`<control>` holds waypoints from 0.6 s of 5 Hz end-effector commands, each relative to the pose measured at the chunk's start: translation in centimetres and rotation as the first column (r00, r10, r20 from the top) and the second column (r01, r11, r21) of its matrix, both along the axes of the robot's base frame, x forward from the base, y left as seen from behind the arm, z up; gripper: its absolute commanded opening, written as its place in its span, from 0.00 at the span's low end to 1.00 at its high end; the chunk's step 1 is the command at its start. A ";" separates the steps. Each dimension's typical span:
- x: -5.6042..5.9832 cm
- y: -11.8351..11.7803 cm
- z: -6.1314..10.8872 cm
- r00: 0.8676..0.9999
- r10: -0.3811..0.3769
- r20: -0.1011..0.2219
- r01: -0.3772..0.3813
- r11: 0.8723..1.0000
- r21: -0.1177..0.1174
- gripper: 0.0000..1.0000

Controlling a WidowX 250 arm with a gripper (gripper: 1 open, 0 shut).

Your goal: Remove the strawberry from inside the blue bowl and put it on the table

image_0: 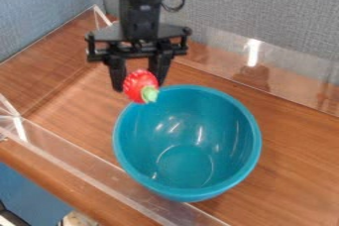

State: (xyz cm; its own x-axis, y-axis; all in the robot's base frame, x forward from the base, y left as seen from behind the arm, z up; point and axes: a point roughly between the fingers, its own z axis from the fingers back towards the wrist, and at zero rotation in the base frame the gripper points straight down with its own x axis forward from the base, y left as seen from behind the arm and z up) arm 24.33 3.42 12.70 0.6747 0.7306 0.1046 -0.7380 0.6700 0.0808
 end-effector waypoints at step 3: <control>1.7 0.0 -1.4 0.997 0.037 0.070 -0.042 0.997 0.062 0.00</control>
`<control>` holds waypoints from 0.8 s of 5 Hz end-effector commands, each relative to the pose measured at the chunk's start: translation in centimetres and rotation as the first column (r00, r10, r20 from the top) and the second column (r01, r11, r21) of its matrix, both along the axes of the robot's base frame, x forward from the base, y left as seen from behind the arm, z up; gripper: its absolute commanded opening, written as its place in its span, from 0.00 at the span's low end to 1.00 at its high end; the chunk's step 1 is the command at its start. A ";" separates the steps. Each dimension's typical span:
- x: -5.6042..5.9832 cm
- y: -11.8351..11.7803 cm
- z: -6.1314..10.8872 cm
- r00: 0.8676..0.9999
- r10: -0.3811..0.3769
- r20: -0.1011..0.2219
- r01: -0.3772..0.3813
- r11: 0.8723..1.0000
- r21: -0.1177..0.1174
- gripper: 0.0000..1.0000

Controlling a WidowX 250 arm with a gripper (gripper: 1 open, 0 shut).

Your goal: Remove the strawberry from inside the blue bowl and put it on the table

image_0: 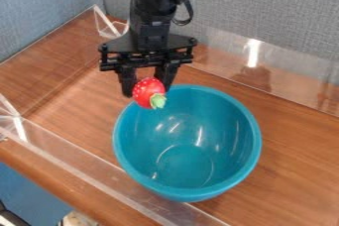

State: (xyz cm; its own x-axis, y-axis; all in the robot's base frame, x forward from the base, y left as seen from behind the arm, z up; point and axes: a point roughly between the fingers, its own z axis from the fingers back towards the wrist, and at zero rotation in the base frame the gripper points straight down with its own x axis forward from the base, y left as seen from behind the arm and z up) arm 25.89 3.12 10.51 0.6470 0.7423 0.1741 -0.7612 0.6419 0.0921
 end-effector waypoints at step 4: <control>1.3 1.8 1.6 0.993 0.096 0.063 -0.099 0.994 0.047 0.00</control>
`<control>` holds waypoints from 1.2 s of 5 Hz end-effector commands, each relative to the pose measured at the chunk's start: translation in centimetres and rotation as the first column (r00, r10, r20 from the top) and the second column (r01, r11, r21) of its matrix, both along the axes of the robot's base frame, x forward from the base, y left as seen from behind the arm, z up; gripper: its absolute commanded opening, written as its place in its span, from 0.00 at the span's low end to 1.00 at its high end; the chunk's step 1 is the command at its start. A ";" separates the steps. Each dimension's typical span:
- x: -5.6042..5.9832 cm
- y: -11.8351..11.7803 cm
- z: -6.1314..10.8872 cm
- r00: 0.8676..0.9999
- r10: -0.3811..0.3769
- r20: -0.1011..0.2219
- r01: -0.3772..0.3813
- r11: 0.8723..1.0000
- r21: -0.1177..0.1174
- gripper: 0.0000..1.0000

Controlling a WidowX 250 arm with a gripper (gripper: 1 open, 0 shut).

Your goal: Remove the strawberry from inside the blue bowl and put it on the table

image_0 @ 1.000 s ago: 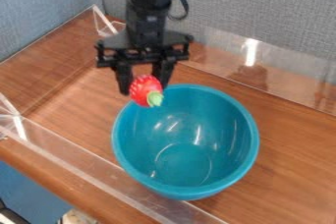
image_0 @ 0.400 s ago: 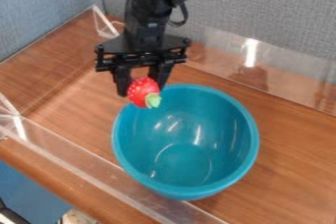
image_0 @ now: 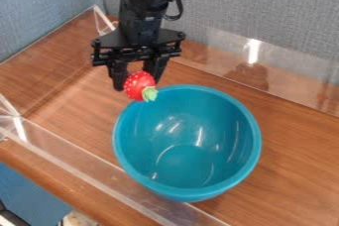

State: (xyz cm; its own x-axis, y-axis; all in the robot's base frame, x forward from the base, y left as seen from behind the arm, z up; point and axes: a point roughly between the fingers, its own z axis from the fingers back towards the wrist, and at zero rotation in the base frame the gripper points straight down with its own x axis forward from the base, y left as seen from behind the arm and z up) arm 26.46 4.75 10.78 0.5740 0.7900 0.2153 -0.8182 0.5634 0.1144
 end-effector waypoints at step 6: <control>1.7 1.8 -1.7 0.993 0.120 -0.005 -0.119 0.989 0.085 0.00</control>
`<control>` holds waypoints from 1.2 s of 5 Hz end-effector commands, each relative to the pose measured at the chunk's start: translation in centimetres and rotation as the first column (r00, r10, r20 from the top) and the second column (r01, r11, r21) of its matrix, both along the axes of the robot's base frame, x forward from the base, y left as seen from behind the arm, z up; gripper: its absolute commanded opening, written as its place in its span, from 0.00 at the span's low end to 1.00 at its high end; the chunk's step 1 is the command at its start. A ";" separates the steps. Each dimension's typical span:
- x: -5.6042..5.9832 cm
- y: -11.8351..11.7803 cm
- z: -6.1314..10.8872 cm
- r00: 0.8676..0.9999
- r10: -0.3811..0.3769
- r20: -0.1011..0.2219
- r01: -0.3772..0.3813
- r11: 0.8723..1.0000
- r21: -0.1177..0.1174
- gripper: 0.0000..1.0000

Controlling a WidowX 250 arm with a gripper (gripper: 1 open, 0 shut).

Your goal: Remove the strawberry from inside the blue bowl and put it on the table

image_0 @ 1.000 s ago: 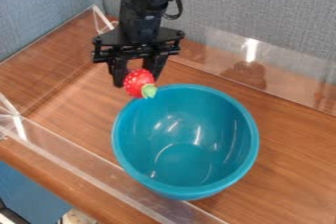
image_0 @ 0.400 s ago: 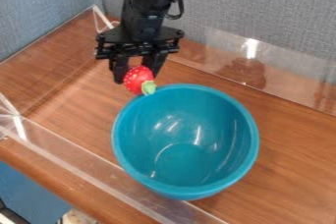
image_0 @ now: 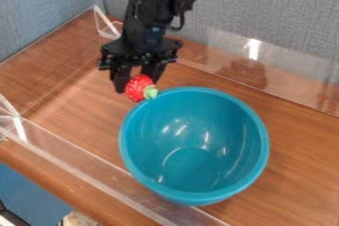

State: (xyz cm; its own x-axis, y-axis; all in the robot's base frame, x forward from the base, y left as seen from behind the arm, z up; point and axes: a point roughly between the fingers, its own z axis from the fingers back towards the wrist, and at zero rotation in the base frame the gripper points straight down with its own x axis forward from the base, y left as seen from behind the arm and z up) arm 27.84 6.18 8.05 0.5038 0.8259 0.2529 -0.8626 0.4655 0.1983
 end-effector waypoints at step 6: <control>1.2 4.5 -0.4 0.997 0.006 0.071 -0.006 1.000 0.004 0.00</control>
